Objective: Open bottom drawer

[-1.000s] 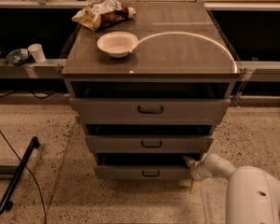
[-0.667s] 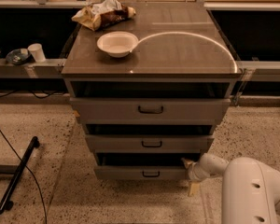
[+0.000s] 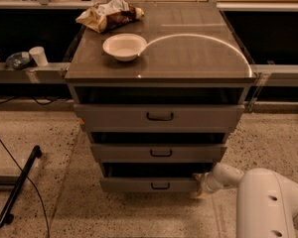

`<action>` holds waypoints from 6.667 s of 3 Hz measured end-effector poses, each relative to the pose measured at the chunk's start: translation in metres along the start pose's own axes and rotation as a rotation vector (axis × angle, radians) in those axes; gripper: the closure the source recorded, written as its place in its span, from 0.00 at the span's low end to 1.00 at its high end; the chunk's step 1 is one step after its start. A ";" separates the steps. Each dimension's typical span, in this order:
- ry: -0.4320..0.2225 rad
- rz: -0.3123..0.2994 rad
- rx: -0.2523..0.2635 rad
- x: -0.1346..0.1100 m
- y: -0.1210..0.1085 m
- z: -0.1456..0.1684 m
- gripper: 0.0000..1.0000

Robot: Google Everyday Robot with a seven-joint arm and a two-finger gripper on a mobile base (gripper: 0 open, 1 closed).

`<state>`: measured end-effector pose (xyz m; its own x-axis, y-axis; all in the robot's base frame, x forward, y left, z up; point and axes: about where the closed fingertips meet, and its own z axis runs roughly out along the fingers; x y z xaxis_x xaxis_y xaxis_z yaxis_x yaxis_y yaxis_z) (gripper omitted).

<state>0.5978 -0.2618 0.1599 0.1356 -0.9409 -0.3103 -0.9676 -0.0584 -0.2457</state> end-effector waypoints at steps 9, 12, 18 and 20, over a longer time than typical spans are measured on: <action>0.020 -0.022 -0.164 -0.036 0.073 -0.014 0.39; -0.016 -0.025 -0.141 -0.047 0.091 -0.039 0.54; -0.097 -0.107 0.068 -0.071 0.103 -0.115 0.00; -0.119 0.011 -0.039 -0.049 0.106 -0.073 0.00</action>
Offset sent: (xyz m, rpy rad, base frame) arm 0.0000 0.0000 0.0000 0.0000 0.0000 0.0000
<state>0.4735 -0.2466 0.2160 0.1467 -0.8953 -0.4206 -0.9764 -0.0630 -0.2065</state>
